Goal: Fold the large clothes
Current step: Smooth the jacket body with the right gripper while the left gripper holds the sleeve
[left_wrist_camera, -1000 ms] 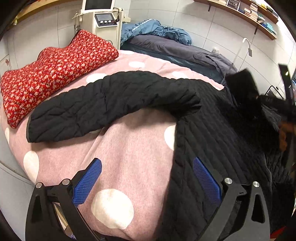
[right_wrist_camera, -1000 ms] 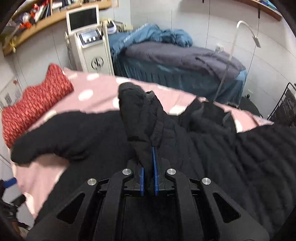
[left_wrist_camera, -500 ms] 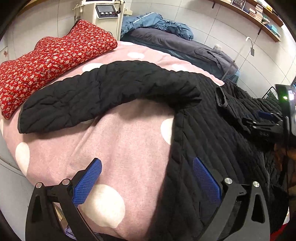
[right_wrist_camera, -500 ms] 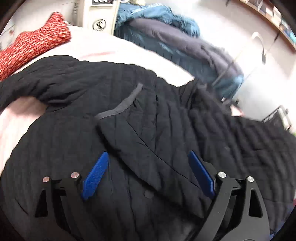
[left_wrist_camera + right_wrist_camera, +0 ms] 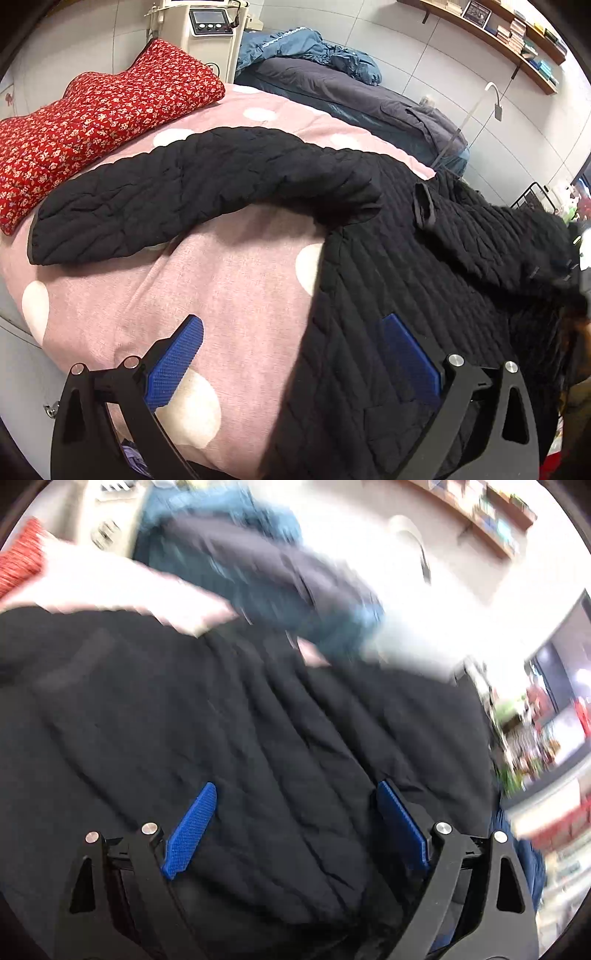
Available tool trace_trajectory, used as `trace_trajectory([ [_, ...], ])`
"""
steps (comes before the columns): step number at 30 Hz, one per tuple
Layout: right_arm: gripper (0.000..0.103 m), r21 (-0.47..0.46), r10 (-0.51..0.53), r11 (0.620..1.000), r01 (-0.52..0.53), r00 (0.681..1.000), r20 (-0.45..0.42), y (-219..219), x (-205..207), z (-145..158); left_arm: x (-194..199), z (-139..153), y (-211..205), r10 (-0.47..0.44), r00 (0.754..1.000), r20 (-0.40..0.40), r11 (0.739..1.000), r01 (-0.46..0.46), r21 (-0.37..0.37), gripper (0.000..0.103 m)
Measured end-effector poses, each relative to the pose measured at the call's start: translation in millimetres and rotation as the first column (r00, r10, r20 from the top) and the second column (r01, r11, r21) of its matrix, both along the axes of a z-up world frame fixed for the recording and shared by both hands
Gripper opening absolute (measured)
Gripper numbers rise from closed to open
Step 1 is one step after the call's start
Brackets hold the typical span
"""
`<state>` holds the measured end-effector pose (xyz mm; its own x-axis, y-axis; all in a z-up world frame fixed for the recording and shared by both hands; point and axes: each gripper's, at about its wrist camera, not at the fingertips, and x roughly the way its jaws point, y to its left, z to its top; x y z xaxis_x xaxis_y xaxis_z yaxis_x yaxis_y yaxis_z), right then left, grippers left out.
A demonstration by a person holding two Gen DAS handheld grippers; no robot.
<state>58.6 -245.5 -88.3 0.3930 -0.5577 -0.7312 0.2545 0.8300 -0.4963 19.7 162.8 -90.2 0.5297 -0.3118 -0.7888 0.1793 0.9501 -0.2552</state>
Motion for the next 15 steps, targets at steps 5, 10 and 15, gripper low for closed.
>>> trace_trajectory([
  [5, 0.091, -0.210, 0.062, 0.975, -0.076, 0.995, -0.072, 22, 1, -27, -2, 5, 4, 0.025, 1.000, -0.011, 0.999, -0.026, -0.033, 0.097],
  [10, 0.091, -0.067, 0.067, 0.996, -0.065, 0.997, 0.027, 22, -16, 2, 1, 21, 22, 0.072, 0.997, 0.015, 0.996, -0.071, -0.062, 0.097],
  [15, 0.091, 0.168, 0.055, 0.982, -0.085, 0.983, 0.176, 19, -59, 41, 13, 40, 50, 0.160, 0.986, 0.041, 0.974, -0.151, -0.171, 0.097],
])
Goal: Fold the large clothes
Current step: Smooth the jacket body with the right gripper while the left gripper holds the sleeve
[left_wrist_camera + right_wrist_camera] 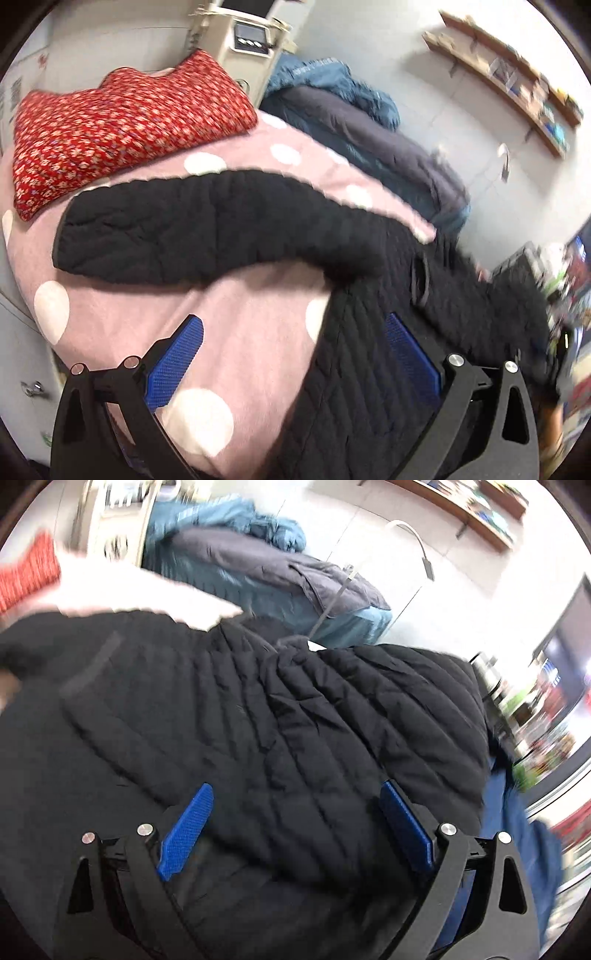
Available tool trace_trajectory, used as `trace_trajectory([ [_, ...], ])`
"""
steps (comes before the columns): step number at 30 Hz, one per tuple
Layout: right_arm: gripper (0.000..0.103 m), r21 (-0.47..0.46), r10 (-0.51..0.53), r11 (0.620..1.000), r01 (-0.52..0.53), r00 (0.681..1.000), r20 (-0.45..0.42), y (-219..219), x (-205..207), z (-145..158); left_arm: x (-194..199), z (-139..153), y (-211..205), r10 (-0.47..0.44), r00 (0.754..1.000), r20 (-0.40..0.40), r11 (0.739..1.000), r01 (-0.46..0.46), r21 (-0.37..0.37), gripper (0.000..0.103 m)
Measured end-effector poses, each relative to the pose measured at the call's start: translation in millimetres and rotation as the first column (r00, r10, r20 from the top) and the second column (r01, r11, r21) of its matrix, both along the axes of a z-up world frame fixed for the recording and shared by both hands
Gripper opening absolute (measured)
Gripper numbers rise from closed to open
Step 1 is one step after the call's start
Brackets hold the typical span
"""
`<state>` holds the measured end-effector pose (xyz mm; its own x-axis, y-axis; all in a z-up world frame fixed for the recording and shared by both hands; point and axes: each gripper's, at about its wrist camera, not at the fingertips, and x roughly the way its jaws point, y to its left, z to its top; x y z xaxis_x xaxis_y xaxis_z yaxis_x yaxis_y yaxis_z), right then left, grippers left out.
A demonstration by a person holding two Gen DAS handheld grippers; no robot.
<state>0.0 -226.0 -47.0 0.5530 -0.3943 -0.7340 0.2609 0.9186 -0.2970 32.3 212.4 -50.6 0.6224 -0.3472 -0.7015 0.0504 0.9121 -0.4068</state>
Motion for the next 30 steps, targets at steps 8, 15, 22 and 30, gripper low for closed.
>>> trace_trajectory([
  [8, 0.091, 0.279, -0.028, 0.960, 0.017, 0.999, 0.035, -10, -68, 8, 13, -12, 36, 0.112, 0.994, -0.016, 0.982, -0.113, -0.151, 0.097],
  [15, 0.091, 0.319, -0.079, 0.944, 0.081, 0.997, -0.018, -13, -77, -19, 20, -47, 68, 0.207, 0.975, -0.077, 0.947, -0.220, -0.234, 0.096],
  [22, 0.091, 0.231, -0.014, 0.973, 0.019, 1.000, -0.023, 10, -67, -19, 38, -78, 114, 0.319, 0.935, -0.152, 0.843, -0.354, -0.406, 0.094],
  [30, 0.091, 0.168, 0.028, 0.985, -0.026, 1.000, -0.011, 27, -67, -15, 57, -112, 141, 0.425, 0.869, -0.254, 0.753, -0.495, -0.433, 0.053],
])
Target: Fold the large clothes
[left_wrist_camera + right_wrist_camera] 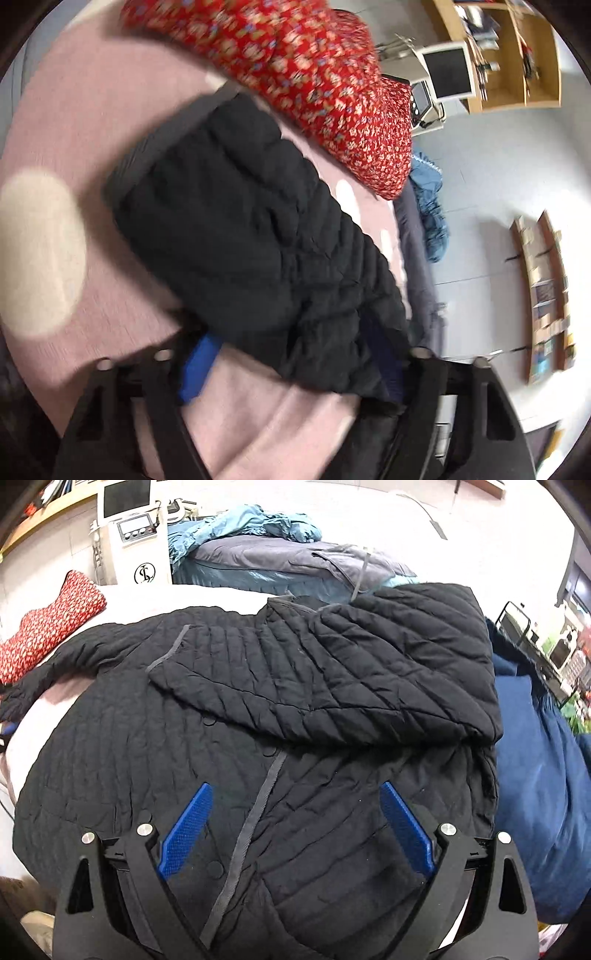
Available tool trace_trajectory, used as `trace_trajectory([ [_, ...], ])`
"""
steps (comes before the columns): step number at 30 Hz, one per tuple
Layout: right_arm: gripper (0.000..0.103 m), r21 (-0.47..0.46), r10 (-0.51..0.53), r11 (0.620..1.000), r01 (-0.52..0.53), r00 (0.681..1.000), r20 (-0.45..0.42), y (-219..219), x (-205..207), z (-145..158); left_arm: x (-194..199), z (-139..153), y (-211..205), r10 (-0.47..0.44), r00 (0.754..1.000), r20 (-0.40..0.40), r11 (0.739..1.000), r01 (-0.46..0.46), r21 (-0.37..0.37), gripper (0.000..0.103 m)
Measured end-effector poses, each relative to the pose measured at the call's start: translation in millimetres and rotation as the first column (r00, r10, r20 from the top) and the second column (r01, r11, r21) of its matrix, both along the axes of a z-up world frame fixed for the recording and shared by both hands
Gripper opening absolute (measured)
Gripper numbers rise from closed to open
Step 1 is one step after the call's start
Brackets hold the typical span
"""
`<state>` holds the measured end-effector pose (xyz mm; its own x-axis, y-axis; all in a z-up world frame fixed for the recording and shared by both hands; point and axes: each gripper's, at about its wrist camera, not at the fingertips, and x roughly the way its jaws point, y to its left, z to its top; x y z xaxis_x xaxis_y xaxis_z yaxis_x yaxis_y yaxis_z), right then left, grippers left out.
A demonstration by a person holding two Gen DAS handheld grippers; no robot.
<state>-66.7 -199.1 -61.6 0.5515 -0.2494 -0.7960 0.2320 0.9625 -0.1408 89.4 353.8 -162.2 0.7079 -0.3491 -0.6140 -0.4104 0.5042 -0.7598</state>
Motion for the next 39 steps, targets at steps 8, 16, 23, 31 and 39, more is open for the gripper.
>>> trace_trajectory([
  [8, 0.091, 0.028, -0.049, 0.998, 0.049, 0.998, 0.026, -15, -8, 2, 20, 13, 3, 0.031, 0.999, -0.009, 0.999, -0.031, 0.033, 0.009],
  [16, 0.091, 0.102, -0.125, 0.988, 0.117, 0.989, 0.077, -39, -21, 8, 40, 142, -100, -0.263, 0.918, 0.296, 0.952, 0.197, 0.233, 0.008],
  [23, 0.091, 0.113, -0.169, 0.981, 0.157, 0.979, 0.110, -53, -35, 15, 19, 221, -283, -0.618, 0.641, 0.456, 0.786, 0.504, 0.358, 0.008],
  [31, 0.091, 0.152, -0.274, 0.955, 0.255, 0.953, 0.129, -86, -67, 23, -17, 119, -499, -0.915, 0.376, 0.149, 0.404, 0.830, 0.385, 0.009],
  [39, 0.091, 0.185, -0.336, 0.932, 0.311, 0.934, 0.122, -106, -85, 20, -30, 50, -549, -0.947, 0.308, -0.096, 0.233, 0.857, 0.459, 0.057],
])
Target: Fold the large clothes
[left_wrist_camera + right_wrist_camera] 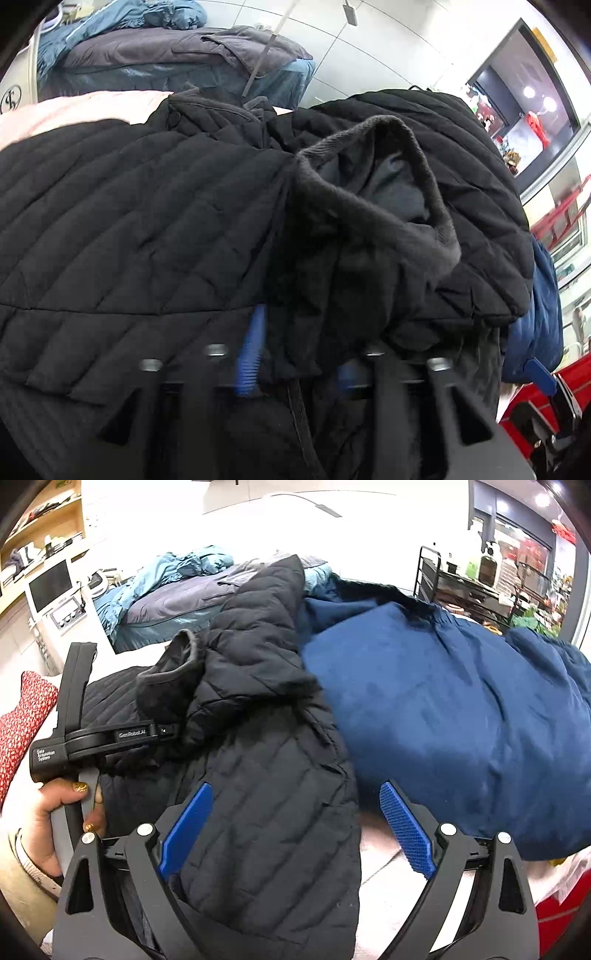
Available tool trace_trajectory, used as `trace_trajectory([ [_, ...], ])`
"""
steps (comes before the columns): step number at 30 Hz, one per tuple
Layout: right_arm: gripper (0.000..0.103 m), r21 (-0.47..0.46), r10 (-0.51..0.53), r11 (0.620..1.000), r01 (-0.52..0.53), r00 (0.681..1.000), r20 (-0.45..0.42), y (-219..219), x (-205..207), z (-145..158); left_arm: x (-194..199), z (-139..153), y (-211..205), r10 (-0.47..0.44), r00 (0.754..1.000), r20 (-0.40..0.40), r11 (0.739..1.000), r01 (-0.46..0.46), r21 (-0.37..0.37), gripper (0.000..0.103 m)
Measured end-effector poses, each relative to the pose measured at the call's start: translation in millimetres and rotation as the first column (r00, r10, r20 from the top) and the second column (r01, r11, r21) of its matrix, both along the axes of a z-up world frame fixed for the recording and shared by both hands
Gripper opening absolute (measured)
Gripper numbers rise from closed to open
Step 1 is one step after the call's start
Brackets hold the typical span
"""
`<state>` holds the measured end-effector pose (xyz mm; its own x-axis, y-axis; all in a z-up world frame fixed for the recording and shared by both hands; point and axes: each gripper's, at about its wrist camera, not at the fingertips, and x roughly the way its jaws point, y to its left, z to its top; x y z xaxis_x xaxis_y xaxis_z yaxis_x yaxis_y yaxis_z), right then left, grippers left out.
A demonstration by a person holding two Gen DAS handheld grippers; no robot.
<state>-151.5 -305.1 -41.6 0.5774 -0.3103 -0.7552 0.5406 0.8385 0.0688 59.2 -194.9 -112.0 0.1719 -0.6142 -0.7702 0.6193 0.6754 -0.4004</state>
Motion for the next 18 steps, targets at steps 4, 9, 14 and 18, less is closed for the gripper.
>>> trace_trajectory([
  [4, 0.091, 0.020, 0.005, 1.000, -0.005, 0.999, 0.031, -2, 9, 6, -13, 16, 4, -0.070, 0.998, 0.004, 0.997, 0.070, -0.014, 0.090],
  [9, 0.091, -0.066, 0.086, 0.994, -0.082, 0.994, 0.065, 15, 25, 25, -47, 46, 34, -0.088, 0.988, 0.128, 0.995, 0.094, -0.043, 0.093],
  [14, 0.091, -0.122, 0.228, 0.968, -0.218, 0.971, 0.076, 44, 60, 37, -53, 54, 113, 0.088, 0.975, 0.205, 0.996, -0.084, -0.026, 0.093],
  [18, 0.091, -0.194, 0.391, 0.906, -0.375, 0.919, 0.048, 86, 98, 41, -30, 48, 173, 0.233, 0.941, 0.246, 0.969, -0.247, 0.029, 0.093],
])
